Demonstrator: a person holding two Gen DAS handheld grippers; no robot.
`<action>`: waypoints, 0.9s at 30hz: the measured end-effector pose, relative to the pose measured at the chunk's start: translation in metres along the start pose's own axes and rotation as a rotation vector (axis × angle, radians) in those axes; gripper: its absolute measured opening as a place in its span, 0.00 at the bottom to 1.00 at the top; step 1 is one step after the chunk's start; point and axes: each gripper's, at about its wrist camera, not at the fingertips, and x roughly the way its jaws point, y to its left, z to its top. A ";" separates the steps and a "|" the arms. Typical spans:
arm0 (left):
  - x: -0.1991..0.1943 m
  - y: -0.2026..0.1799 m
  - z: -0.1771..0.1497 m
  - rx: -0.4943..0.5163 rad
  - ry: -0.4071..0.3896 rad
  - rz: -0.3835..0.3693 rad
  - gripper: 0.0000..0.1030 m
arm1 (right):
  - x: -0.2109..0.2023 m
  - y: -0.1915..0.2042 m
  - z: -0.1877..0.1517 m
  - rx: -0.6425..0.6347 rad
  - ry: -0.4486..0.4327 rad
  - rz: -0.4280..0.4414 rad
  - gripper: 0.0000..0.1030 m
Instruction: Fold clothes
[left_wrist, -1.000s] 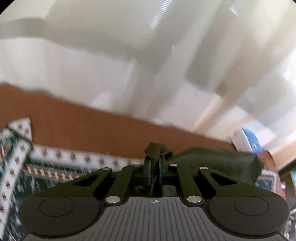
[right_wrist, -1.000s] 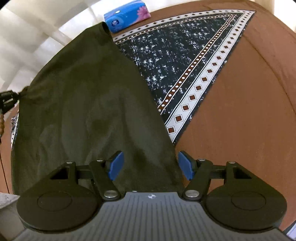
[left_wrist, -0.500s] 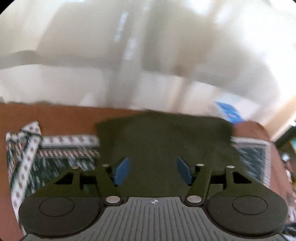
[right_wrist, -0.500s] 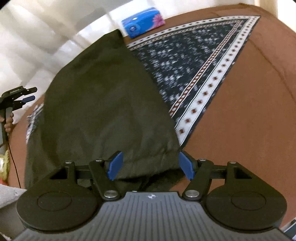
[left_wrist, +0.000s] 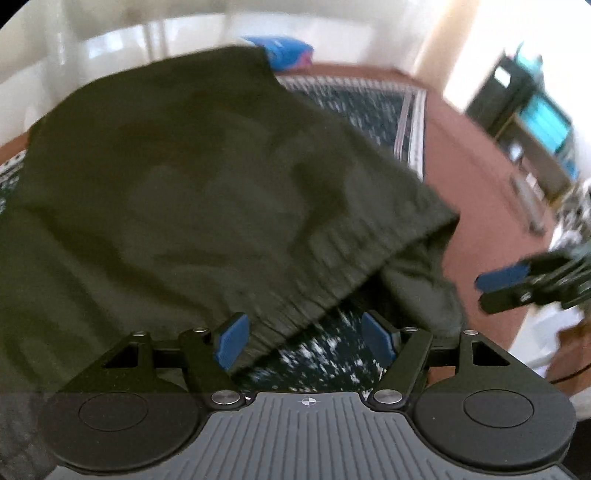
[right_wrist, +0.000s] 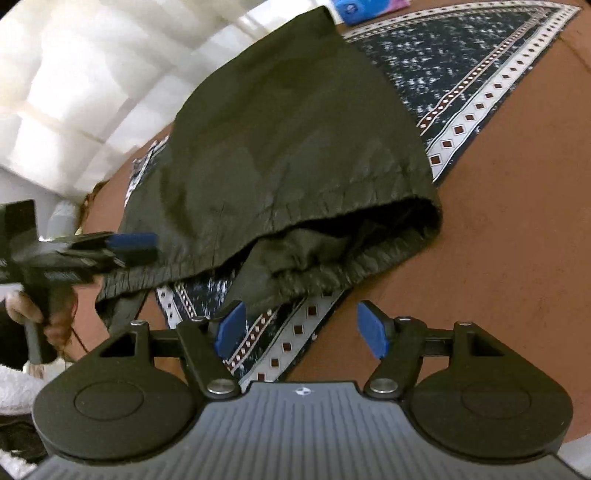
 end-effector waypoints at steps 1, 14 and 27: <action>0.008 -0.007 -0.001 0.017 0.004 0.023 0.78 | 0.000 0.000 -0.001 -0.012 0.006 0.008 0.69; 0.063 -0.045 -0.003 0.109 0.000 0.251 0.51 | -0.006 -0.001 -0.010 -0.106 0.017 0.078 0.69; 0.025 -0.011 0.038 0.018 -0.064 0.083 0.00 | 0.023 0.097 -0.039 -1.312 0.003 -0.278 0.65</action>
